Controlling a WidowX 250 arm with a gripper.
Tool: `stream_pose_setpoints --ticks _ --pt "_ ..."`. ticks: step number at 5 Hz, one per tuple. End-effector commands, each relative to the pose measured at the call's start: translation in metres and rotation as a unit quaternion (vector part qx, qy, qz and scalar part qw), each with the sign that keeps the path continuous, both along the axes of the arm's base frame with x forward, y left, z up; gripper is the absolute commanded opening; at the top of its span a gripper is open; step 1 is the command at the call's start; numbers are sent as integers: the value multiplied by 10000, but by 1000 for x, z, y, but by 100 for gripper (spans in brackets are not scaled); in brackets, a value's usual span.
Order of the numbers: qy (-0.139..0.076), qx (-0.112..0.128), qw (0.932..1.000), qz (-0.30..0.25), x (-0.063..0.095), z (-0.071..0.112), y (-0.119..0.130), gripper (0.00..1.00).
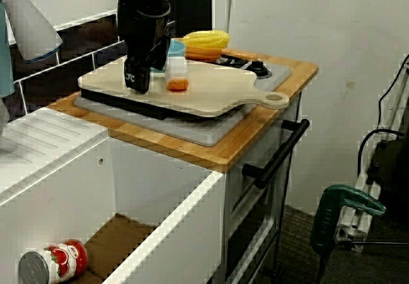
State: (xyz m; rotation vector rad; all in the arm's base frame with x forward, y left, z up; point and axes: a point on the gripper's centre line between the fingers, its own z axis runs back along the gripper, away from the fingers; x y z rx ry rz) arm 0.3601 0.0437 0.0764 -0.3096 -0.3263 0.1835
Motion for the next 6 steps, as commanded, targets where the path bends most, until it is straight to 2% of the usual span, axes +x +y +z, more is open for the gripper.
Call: stream_pose_setpoints --ticks 1,4,6 --pt "-301 15 9995 -85 0 28 1 100" --pt "-160 -125 9995 -248 -12 38 -10 100" --pt "-176 -45 9992 -360 -28 34 -17 100"
